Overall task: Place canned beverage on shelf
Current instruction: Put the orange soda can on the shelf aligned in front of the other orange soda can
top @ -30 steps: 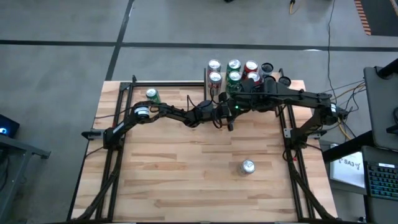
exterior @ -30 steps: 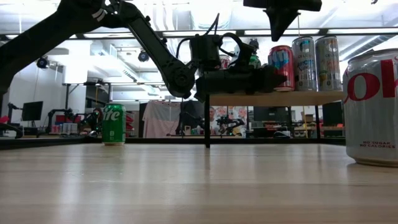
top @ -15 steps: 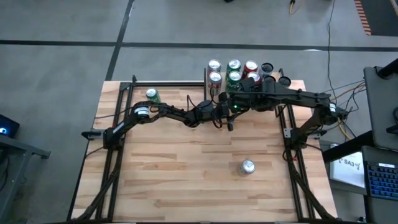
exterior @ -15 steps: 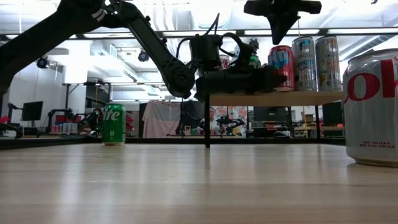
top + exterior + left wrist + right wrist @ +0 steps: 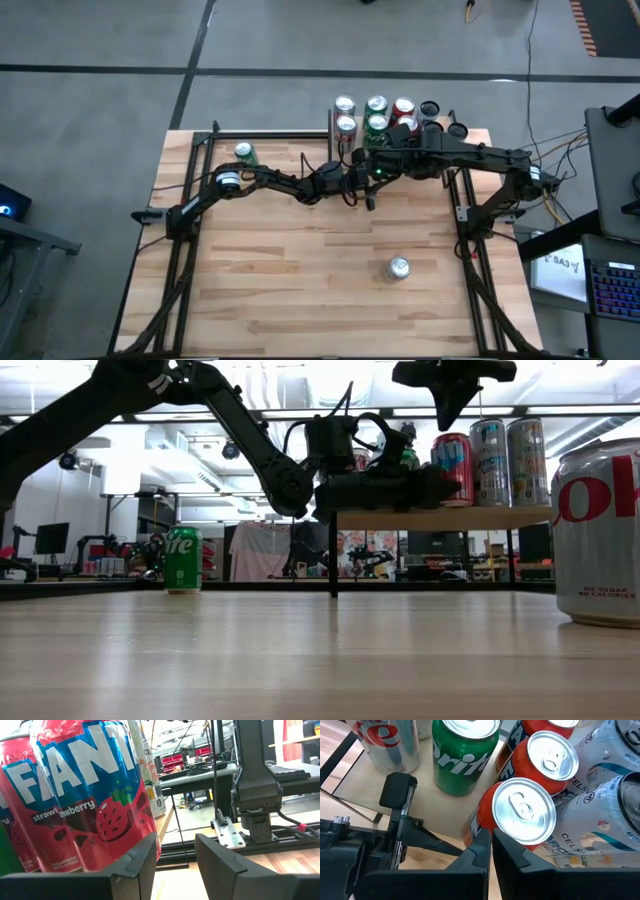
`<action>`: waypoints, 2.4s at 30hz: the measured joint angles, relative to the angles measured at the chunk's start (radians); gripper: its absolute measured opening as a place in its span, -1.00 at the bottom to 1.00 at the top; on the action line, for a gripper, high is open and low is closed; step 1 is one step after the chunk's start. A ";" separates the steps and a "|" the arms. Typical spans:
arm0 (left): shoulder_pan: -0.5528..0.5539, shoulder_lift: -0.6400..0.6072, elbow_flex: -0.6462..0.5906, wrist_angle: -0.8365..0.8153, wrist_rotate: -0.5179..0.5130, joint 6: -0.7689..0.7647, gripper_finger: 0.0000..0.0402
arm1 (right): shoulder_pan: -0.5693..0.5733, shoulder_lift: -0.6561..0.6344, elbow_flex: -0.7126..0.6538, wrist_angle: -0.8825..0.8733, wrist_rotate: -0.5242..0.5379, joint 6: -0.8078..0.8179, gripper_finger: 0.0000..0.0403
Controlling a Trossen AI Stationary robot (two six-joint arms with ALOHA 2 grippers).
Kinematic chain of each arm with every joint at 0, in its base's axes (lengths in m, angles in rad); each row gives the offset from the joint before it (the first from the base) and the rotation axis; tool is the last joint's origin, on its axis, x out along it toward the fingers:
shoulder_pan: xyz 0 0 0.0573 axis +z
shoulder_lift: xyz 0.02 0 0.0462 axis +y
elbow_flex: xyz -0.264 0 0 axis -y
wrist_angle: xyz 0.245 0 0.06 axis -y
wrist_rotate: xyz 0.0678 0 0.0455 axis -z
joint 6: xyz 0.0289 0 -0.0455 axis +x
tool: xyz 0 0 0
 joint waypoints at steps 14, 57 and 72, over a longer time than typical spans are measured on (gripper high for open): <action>0.001 0.000 0.000 0.000 0.001 0.000 -0.40 | -0.016 0.028 0.002 0.170 0.012 -0.145 -0.96; 0.011 -0.002 0.000 0.001 0.002 -0.046 -0.40 | -0.028 0.056 0.002 0.000 0.069 -0.112 -0.96; 0.026 -0.015 -0.016 0.001 0.111 -0.074 -0.40 | -0.010 0.043 0.093 0.003 0.069 -0.170 -0.96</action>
